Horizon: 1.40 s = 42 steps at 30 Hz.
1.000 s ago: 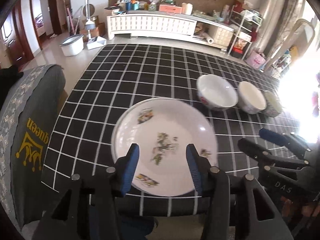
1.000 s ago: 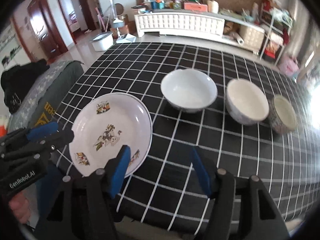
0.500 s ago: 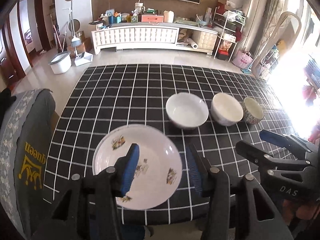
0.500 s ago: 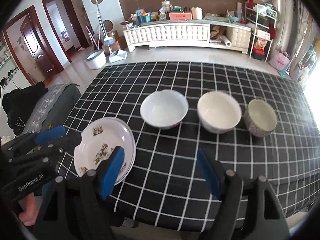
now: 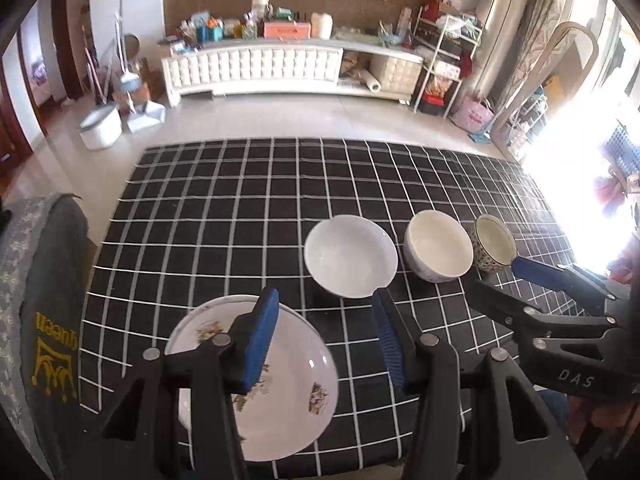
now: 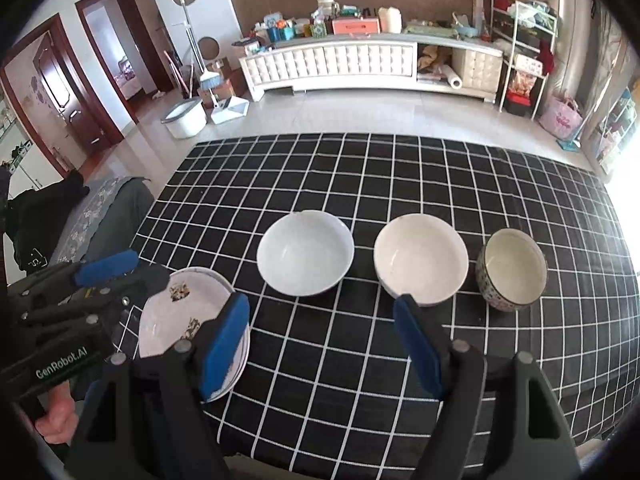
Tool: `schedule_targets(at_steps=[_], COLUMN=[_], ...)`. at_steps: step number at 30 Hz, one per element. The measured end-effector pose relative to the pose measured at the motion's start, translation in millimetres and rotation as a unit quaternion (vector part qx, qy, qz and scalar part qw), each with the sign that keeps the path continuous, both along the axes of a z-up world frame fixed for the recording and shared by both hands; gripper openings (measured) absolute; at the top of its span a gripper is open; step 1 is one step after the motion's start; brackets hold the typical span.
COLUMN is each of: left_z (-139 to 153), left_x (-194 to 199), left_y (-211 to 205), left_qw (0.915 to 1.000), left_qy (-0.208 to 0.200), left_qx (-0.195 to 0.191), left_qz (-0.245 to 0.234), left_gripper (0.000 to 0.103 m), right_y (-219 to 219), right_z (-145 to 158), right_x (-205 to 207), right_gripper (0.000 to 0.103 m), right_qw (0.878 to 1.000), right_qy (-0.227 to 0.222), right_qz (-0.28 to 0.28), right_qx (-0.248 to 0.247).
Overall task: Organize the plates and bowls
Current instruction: 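Move the right tool forward to the rim of the plain white bowl, then close the right tool on the white bowl rim and lift it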
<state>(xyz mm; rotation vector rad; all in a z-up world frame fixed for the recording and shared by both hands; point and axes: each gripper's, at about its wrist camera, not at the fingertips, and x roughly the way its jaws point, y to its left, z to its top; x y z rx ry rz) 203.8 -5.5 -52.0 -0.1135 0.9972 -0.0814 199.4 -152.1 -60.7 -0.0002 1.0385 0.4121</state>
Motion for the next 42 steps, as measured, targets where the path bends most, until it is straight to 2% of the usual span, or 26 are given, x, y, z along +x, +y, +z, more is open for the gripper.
schedule_targets(at_steps=[4, 10, 14, 18, 23, 26, 28, 32, 34, 38, 40, 42], left_z=[-13, -40, -59, -79, -102, -108, -111, -116, -121, -133, -135, -136], left_x=[28, 66, 89, 106, 125, 132, 135, 139, 141, 145, 146, 145], left_y=[-3, 2, 8, 17, 29, 28, 24, 13, 10, 10, 11, 12], left_qw=[0.9989, 0.9968, 0.9947, 0.993, 0.9899, 0.9895, 0.9892, 0.9893, 0.9888, 0.9863, 0.9861, 0.9865], left_qy=[0.043, 0.078, 0.099, 0.113, 0.132, 0.135, 0.138, 0.142, 0.146, 0.16, 0.161, 0.158], left_qx=[-0.011, -0.016, -0.026, -0.031, -0.046, -0.051, -0.049, -0.034, -0.024, -0.035, -0.039, -0.041], left_qz=[-0.014, -0.005, -0.005, 0.012, 0.025, 0.014, 0.003, -0.012, -0.017, -0.016, -0.017, -0.018], left_gripper=[0.046, 0.046, 0.046, 0.046, 0.046, 0.046, 0.046, 0.044, 0.026, 0.015, 0.008, 0.007], right_y=[1, 6, 5, 6, 10, 13, 15, 18, 17, 14, 12, 8], right_z=[-13, -39, -58, -73, -89, -96, -101, -108, -111, -113, -114, -114], right_x=[25, 60, 81, 97, 111, 116, 119, 122, 123, 122, 121, 121], right_gripper=[0.079, 0.079, 0.079, 0.079, 0.078, 0.068, 0.055, 0.047, 0.04, 0.031, 0.023, 0.017], right_qw=[0.999, 0.995, 0.989, 0.987, 0.983, 0.982, 0.982, 0.981, 0.981, 0.982, 0.984, 0.985], right_qy=[0.046, 0.097, 0.138, 0.152, 0.175, 0.179, 0.184, 0.189, 0.191, 0.186, 0.179, 0.172], right_qz=[-0.012, -0.018, -0.024, -0.033, -0.028, -0.022, -0.019, -0.011, -0.011, -0.014, -0.014, -0.015], right_qx=[0.011, 0.014, 0.038, 0.033, 0.055, 0.052, 0.045, 0.038, 0.032, 0.015, 0.003, -0.007])
